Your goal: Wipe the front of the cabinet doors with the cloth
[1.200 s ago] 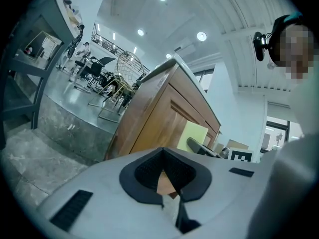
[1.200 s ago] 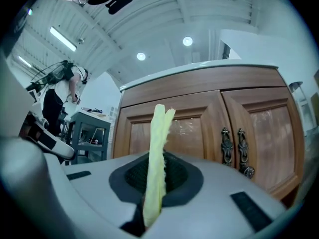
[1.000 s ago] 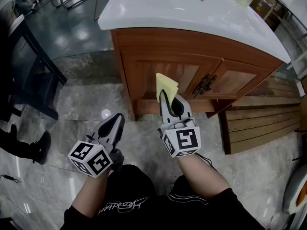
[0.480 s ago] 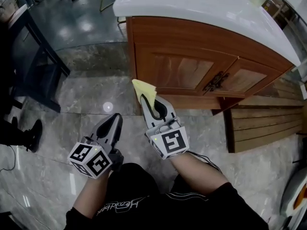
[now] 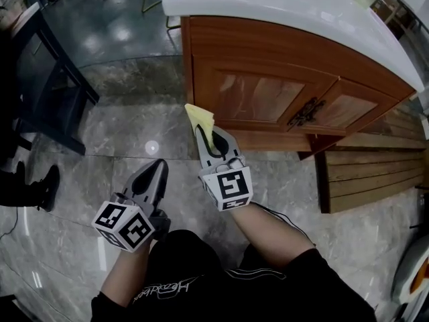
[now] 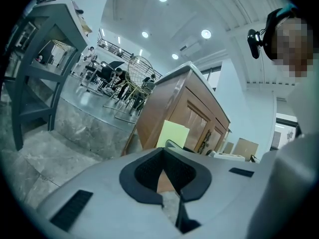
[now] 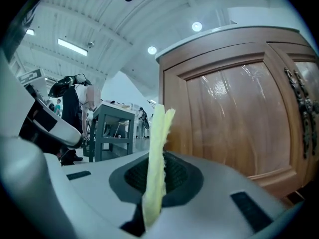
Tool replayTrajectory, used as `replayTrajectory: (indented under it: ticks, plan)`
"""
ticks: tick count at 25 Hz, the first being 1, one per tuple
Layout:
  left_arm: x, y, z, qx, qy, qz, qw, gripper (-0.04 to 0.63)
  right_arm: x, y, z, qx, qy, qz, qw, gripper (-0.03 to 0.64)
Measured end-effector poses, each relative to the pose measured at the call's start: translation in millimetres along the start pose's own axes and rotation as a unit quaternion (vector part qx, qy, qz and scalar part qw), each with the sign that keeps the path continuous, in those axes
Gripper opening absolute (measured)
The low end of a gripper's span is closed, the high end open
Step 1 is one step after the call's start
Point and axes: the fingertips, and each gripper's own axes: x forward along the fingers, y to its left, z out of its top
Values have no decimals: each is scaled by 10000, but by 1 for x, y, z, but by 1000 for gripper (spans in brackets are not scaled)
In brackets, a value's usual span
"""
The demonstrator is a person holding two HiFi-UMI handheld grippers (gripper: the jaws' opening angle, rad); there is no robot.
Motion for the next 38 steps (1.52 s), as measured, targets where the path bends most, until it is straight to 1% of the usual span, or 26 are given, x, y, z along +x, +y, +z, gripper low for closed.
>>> replayTrajectory:
  ticks: [7,14,17,21,25,28,32,36,38]
  plan:
    - [4,-4,-1,-6,55,-16,10000,6,5,-17,0,-84,50,-191,9998,41]
    - [15,-16,3,35,51,-102,9999,6,-13,-46,-8,-142,150,-427,9989,41]
    - [22,-21,-3,43,103,-165,9998,6,-26,-66,-9,-164,166,-635,9977,41]
    - [38,-36,-10,5,222,-342,9992,6,-46,-95,-14,-102,266,-898,9955,41]
    - [56,-62,-6,139,250,-573,9979,6,-69,-123,-20,-89,385,-1167,9924,41]
    - [66,-80,-8,191,306,-760,9965,6,-89,-148,-26,14,460,-1458,9882,41]
    - [76,-100,-18,285,507,-992,9934,6,-112,-178,-29,105,536,-1820,9818,41]
    - [83,-112,-24,335,641,-1113,9912,6,-131,-203,-32,273,571,-2109,9754,41]
    - [86,-116,-26,353,695,-1158,9902,6,-138,-212,-34,342,572,-2175,9738,41]
